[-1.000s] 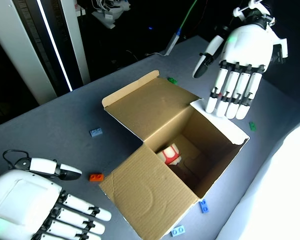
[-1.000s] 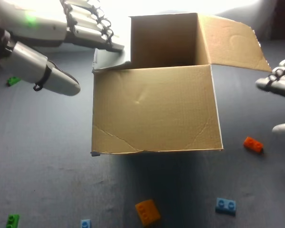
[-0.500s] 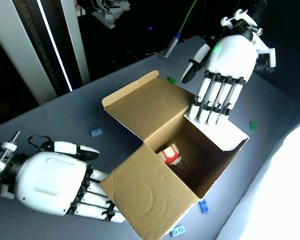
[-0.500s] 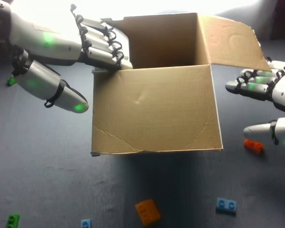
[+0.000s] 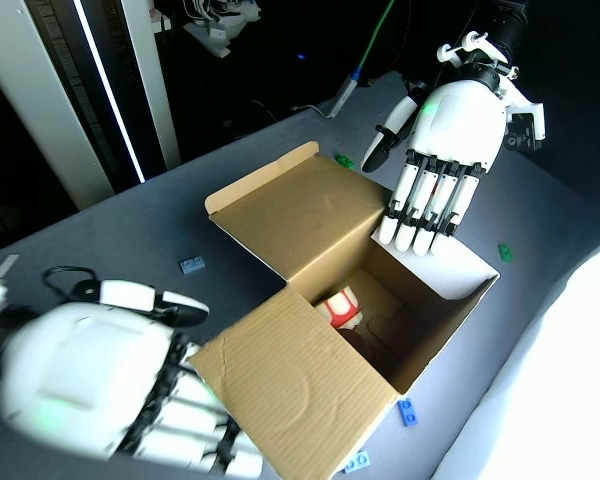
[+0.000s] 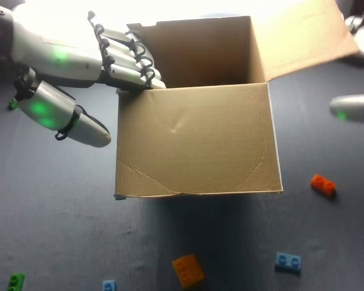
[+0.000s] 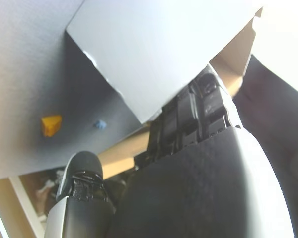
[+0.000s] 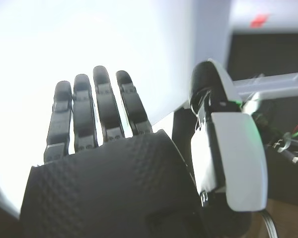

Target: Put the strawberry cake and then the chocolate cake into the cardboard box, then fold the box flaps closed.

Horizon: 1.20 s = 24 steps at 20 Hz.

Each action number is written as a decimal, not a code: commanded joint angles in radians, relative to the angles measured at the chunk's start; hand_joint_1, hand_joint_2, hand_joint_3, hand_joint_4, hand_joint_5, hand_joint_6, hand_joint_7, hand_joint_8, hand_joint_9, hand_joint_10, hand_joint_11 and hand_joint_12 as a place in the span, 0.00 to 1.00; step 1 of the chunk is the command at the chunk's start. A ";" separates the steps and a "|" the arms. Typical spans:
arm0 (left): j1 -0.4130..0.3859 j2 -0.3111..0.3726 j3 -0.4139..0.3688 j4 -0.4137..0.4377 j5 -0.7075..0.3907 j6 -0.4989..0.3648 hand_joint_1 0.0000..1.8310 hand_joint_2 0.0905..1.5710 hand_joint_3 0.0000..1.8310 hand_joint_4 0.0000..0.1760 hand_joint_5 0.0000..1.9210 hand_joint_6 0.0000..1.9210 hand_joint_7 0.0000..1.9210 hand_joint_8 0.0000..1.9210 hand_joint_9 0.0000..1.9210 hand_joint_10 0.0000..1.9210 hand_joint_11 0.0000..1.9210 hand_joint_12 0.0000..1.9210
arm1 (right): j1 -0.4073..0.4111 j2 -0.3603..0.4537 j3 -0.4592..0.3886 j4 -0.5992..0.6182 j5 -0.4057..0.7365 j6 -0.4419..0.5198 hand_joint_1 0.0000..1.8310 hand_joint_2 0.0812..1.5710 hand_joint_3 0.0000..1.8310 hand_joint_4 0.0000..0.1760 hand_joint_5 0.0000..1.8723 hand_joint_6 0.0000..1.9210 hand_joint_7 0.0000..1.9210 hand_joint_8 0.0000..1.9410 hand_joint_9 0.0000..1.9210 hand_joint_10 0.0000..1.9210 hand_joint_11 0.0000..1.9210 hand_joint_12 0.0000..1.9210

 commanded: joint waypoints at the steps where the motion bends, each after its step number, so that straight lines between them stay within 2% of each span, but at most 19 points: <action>1: -0.025 0.005 0.010 -0.065 0.020 -0.002 0.00 0.78 0.00 0.00 0.06 0.00 0.08 0.00 0.09 0.00 0.00 0.35 | 0.034 0.019 -0.005 0.014 0.121 0.007 0.00 0.78 0.00 0.00 0.05 0.00 0.08 0.00 0.06 0.00 0.00 0.07; 4: -0.073 0.005 0.038 -0.081 0.010 -0.006 0.00 0.78 0.00 0.03 0.06 0.00 0.08 0.00 0.09 0.00 0.00 0.34 | 0.108 0.020 -0.009 0.011 0.101 0.014 0.00 0.79 0.00 0.00 0.05 0.00 0.09 0.00 0.06 0.00 0.00 0.13; 6: -0.099 0.005 0.062 -0.088 0.000 -0.010 0.00 0.78 0.00 0.03 0.06 0.00 0.08 0.00 0.09 0.00 0.00 0.33 | 0.139 0.005 -0.015 -0.033 0.089 0.029 0.00 0.79 0.00 0.00 0.05 0.00 0.09 0.00 0.07 0.00 0.00 0.15; 10: -0.119 0.004 0.124 -0.093 -0.021 -0.017 0.00 0.78 0.00 0.04 0.07 0.00 0.08 0.00 0.09 0.00 0.00 0.32 | 0.207 -0.048 -0.021 -0.029 0.002 0.033 0.00 0.78 0.00 0.00 0.04 0.00 0.08 0.00 0.05 0.00 0.00 0.10; 12: -0.117 0.003 0.161 -0.091 -0.035 -0.019 0.00 0.78 0.00 0.03 0.07 0.00 0.08 0.00 0.09 0.00 0.00 0.34 | 0.216 -0.072 -0.021 -0.029 -0.004 0.028 0.00 0.78 0.00 0.00 0.05 0.00 0.09 0.00 0.07 0.00 0.00 0.15; 17: -0.069 -0.002 0.248 -0.078 -0.073 -0.024 0.00 0.78 0.00 0.00 0.06 0.00 0.08 0.00 0.09 0.00 0.00 0.33 | 0.203 -0.117 -0.021 -0.029 -0.027 -0.036 0.00 0.78 0.00 0.00 0.05 0.00 0.10 0.00 0.07 0.00 0.00 0.14; 19: -0.039 -0.003 0.274 -0.077 -0.103 -0.024 0.00 0.78 0.00 0.00 0.07 0.00 0.09 0.00 0.09 0.00 0.00 0.34 | 0.193 -0.135 -0.016 -0.029 -0.025 -0.060 0.00 0.78 0.00 0.00 0.06 0.00 0.10 0.00 0.08 0.00 0.00 0.18; 22: 0.002 -0.002 0.281 -0.077 -0.127 0.002 0.00 0.78 0.00 0.00 0.07 0.00 0.09 0.00 0.09 0.00 0.00 0.34 | 0.180 -0.153 -0.004 -0.028 -0.025 -0.076 0.00 0.78 0.00 0.00 0.06 0.00 0.10 0.00 0.08 0.00 0.00 0.18; 24: 0.031 0.000 0.279 -0.084 -0.148 0.018 0.00 0.78 0.00 0.00 0.07 0.00 0.09 0.00 0.09 0.00 0.00 0.34 | 0.171 -0.163 -0.002 -0.028 -0.026 -0.129 0.00 0.78 0.00 0.00 0.06 0.00 0.10 0.00 0.08 0.00 0.00 0.18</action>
